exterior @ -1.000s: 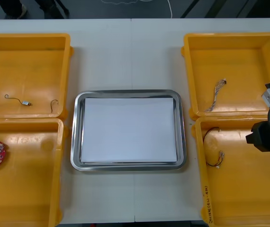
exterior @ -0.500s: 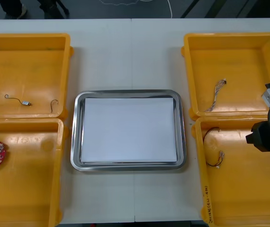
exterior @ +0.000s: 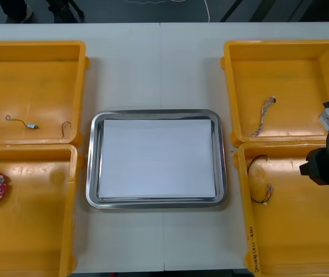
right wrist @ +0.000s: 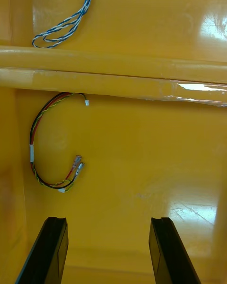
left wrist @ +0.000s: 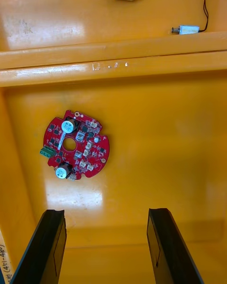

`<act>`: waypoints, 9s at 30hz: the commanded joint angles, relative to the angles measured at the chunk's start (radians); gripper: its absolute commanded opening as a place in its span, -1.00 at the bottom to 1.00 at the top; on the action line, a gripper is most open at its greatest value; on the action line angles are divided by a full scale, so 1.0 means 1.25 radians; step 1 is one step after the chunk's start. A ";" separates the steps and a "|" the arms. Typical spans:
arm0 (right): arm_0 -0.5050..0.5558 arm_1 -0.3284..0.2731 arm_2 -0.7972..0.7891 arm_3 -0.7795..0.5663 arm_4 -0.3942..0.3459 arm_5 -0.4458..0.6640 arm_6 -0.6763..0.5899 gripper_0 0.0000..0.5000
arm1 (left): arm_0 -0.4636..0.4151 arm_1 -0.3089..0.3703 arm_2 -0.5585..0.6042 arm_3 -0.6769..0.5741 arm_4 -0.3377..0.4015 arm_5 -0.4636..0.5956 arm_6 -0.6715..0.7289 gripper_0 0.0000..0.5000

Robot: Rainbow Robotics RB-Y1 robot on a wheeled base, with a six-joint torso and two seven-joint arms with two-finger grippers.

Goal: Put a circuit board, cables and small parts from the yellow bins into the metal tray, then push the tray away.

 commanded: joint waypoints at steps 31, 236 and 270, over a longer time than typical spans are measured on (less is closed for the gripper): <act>0.024 -0.018 -0.020 0.004 0.036 0.001 -0.217 1.00 | 0.033 0.117 0.003 0.222 0.030 0.005 -0.188 1.00; 0.297 -0.137 0.082 0.015 0.073 -0.321 0.153 0.72 | 0.067 -0.112 -0.107 0.195 -0.167 -0.066 -0.499 1.00; 0.265 -0.137 0.288 0.139 0.159 -0.510 0.297 0.71 | -0.036 -0.093 -0.049 0.223 -0.227 -0.071 0.357 1.00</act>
